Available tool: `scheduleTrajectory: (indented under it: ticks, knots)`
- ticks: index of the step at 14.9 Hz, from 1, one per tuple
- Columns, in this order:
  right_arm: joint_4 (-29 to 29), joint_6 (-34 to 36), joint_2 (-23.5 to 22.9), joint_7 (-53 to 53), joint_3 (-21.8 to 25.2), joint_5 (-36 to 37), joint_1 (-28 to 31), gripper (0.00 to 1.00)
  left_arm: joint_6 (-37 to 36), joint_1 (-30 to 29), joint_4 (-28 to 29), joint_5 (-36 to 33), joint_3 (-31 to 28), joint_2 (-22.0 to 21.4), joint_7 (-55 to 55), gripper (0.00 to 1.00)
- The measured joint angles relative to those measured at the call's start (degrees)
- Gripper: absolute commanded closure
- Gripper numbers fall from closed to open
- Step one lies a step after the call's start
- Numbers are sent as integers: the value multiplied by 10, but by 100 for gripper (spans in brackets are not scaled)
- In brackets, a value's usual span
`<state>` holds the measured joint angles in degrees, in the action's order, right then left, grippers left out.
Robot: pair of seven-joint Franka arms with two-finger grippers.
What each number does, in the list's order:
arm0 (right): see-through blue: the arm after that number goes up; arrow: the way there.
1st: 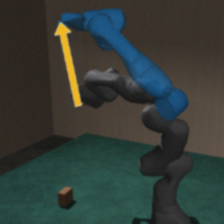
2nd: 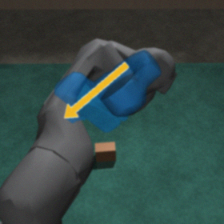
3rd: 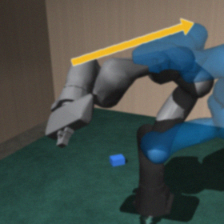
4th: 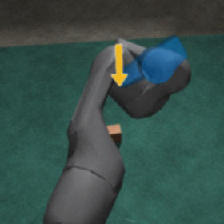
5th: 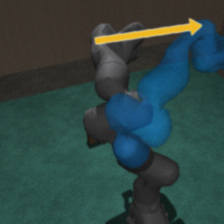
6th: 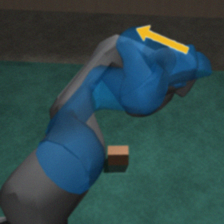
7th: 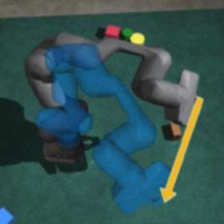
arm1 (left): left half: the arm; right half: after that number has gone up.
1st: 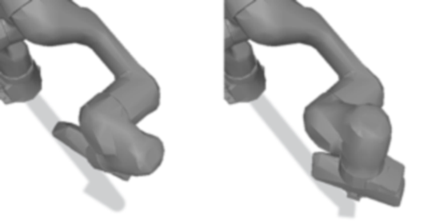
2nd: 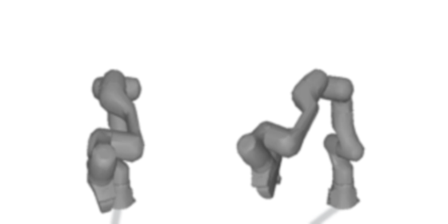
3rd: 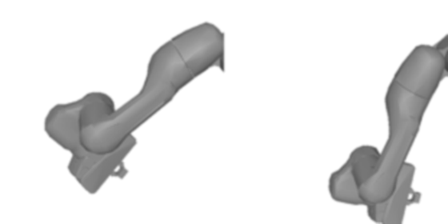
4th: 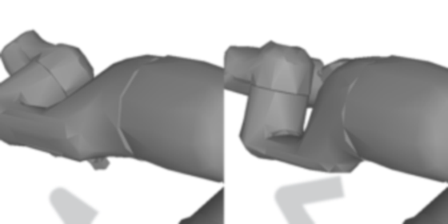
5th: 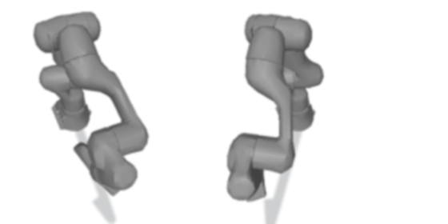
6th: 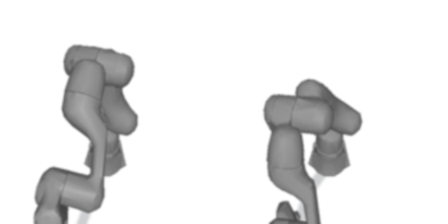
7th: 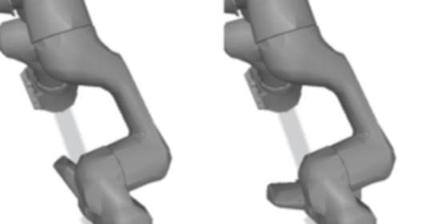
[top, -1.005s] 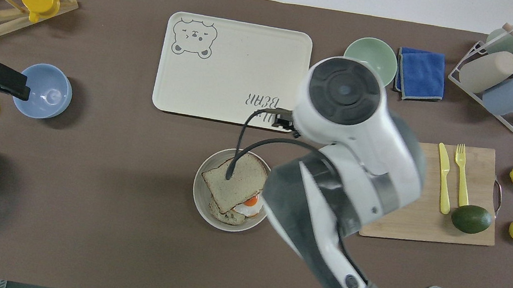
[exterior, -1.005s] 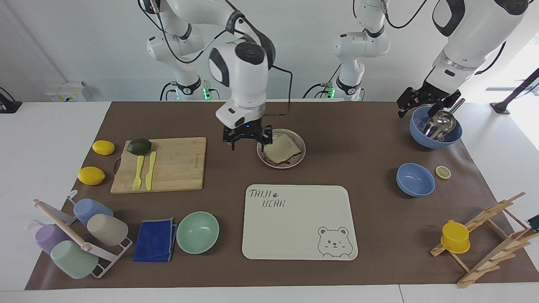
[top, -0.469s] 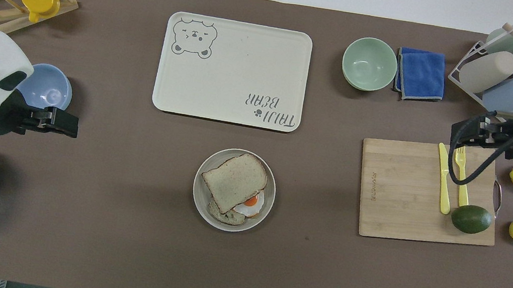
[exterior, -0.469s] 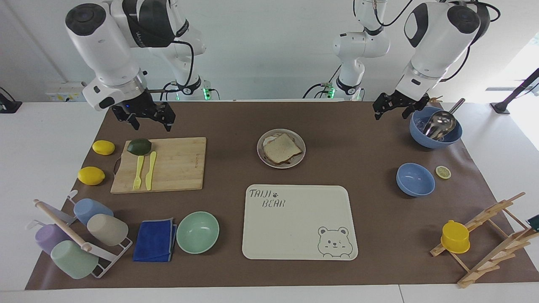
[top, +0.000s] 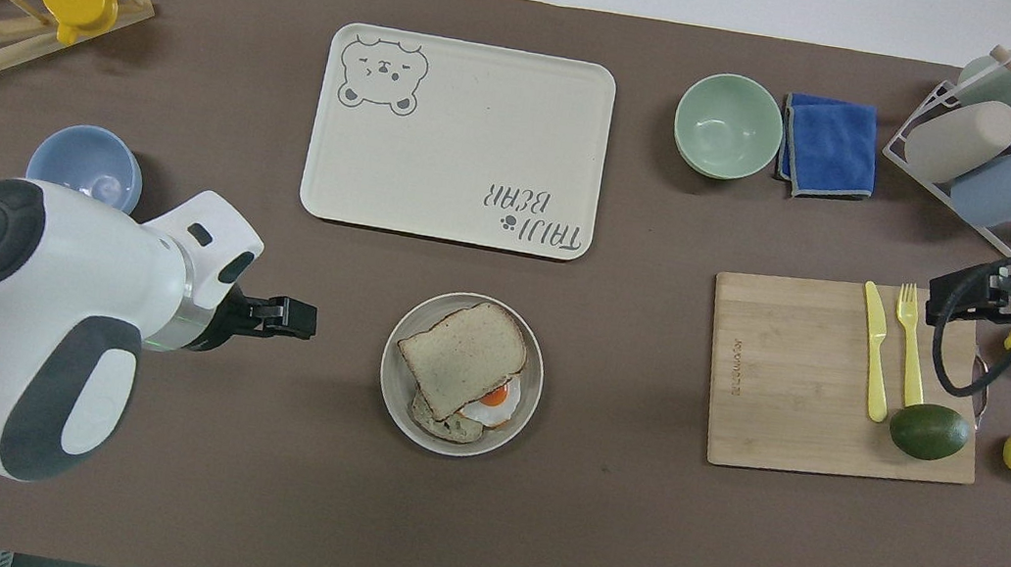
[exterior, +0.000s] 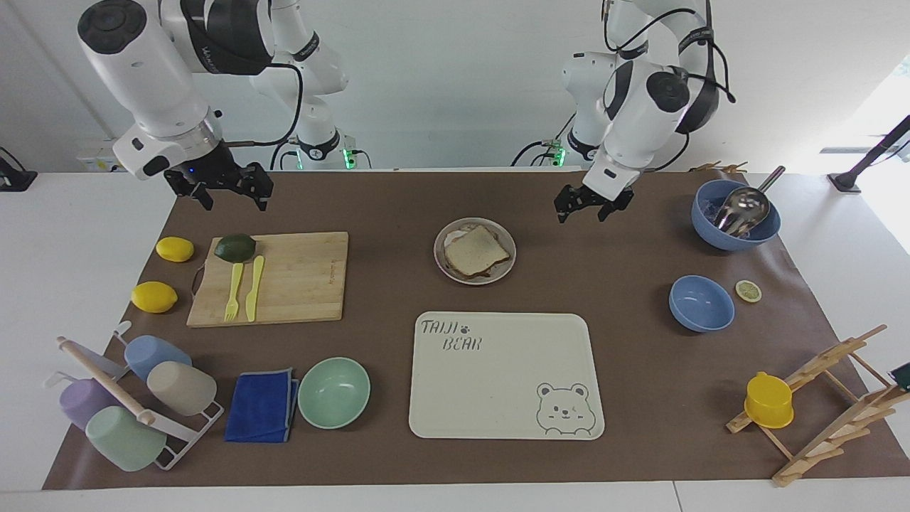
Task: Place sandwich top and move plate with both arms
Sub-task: 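Withdraw the right gripper while the left gripper reaches the plate rim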
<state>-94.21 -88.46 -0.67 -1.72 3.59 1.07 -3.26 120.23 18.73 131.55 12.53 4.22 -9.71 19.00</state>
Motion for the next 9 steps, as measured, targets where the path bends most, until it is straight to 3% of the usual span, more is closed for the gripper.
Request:
scheduleTrajectory:
  ticks: [4, 9]
  knots:
    - [-1, 0, 3, 1, 2, 0, 2, 0, 118, 50, 53, 48, 0, 42, 6, 0]
    - [1, -2, 3, 17, 23, 0, 25, 0, 161, 82, 53, 63, 0, 87, 8, 9]
